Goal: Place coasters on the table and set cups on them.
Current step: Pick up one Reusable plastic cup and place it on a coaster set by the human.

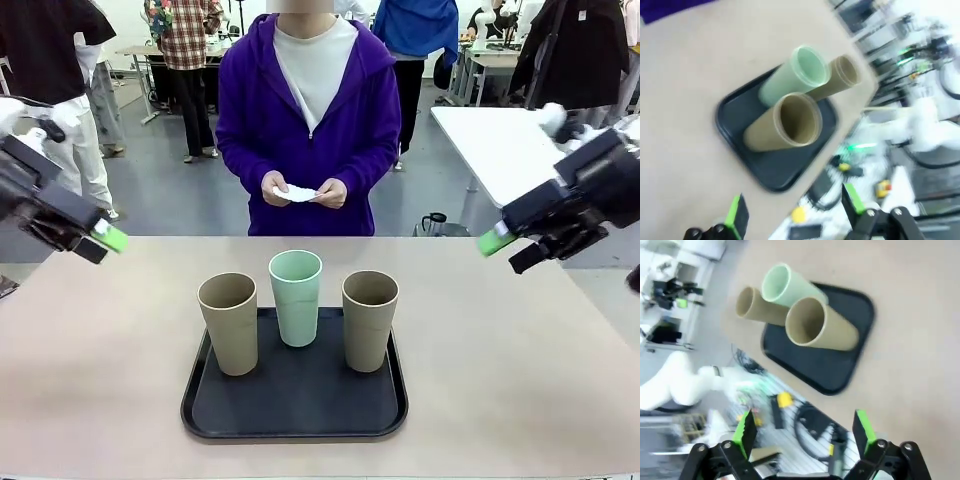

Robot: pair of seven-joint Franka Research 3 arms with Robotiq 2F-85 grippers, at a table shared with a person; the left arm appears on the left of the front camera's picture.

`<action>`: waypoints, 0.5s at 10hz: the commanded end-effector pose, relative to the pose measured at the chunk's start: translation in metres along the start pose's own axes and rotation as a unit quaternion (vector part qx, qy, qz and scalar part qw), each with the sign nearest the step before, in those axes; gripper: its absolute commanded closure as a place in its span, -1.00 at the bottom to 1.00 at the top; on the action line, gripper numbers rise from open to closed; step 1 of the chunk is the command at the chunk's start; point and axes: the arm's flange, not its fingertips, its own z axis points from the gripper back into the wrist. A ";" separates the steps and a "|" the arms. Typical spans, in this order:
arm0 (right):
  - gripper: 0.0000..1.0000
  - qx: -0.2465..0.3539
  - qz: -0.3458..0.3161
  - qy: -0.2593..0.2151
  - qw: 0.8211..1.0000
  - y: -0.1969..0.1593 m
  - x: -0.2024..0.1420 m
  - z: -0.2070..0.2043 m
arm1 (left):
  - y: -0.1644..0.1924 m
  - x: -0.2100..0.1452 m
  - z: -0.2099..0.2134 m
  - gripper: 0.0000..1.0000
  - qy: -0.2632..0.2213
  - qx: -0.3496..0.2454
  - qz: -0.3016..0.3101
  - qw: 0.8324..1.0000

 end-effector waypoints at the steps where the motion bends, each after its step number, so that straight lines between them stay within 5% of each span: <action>1: -1.00 0.259 -0.205 -0.099 0.939 -0.055 -0.041 -0.011 | 0.029 0.005 0.017 -1.00 -0.054 -0.244 0.077 0.965; 3: -1.00 0.301 -0.257 -0.133 0.909 -0.091 -0.062 0.005 | 0.066 -0.010 0.044 -1.00 -0.075 -0.295 0.145 0.942; 5: -1.00 0.330 -0.288 -0.147 0.887 -0.117 -0.081 0.019 | 0.089 -0.030 0.061 -1.00 -0.061 -0.276 0.197 0.939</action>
